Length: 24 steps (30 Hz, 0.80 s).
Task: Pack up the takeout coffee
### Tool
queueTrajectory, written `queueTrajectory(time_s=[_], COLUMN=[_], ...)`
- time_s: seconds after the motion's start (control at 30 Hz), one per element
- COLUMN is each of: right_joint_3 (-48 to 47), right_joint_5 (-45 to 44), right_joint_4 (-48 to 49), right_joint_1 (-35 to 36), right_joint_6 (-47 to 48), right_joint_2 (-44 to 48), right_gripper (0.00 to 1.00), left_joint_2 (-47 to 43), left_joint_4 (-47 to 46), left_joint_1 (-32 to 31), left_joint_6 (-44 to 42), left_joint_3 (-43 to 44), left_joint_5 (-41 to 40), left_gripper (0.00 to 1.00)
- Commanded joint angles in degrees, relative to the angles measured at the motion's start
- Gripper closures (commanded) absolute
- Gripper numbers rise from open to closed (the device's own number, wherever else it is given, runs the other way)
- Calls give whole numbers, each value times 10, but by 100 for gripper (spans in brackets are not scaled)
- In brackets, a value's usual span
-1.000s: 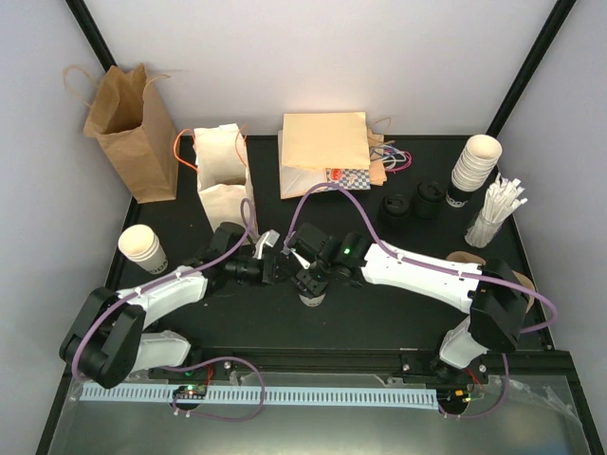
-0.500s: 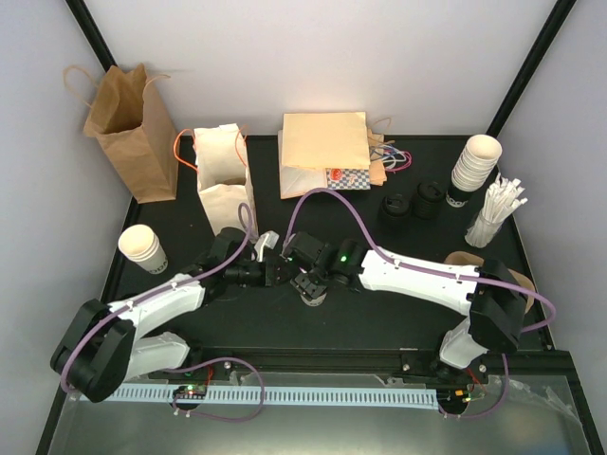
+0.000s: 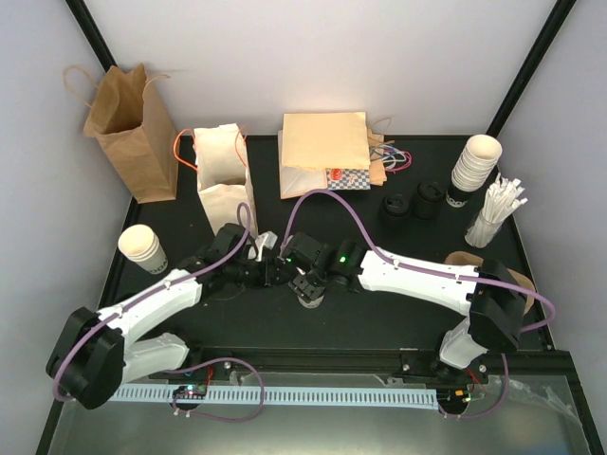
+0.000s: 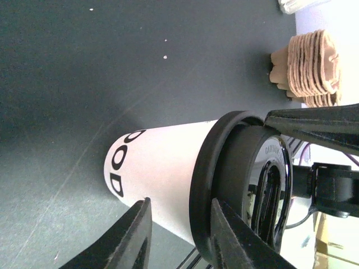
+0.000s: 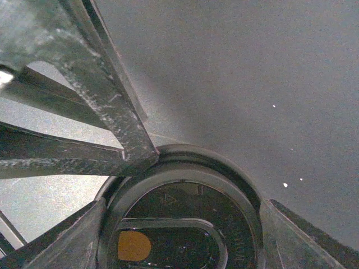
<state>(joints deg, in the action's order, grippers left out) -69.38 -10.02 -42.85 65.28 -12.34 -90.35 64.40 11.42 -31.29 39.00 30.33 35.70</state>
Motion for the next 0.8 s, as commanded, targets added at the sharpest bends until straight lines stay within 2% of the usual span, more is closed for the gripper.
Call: queueTrajectory(time_s=[0.0,0.23,0.47,0.77], right_joint_3=[14,29,34,36], right_joint_5=[51,74,68,70], right_joint_4=[-46,-47,-50,-43], right_joint_1=[9,9,9,10], right_joint_6=[0,18,23,28], right_joint_2=[-7,5,10,11], right_gripper=[27,27,27,27], left_joint_2=[-28,-58,-95,-61], left_joint_4=[78,91,89,61], left_joint_1=[-5,0,8,6], left_joint_6=[-10,-3,-1,-15], left_joint_3=[35,48,47,35], left_joint_5=[-14,-8,-4,58], left_gripper=[67,63,55,50])
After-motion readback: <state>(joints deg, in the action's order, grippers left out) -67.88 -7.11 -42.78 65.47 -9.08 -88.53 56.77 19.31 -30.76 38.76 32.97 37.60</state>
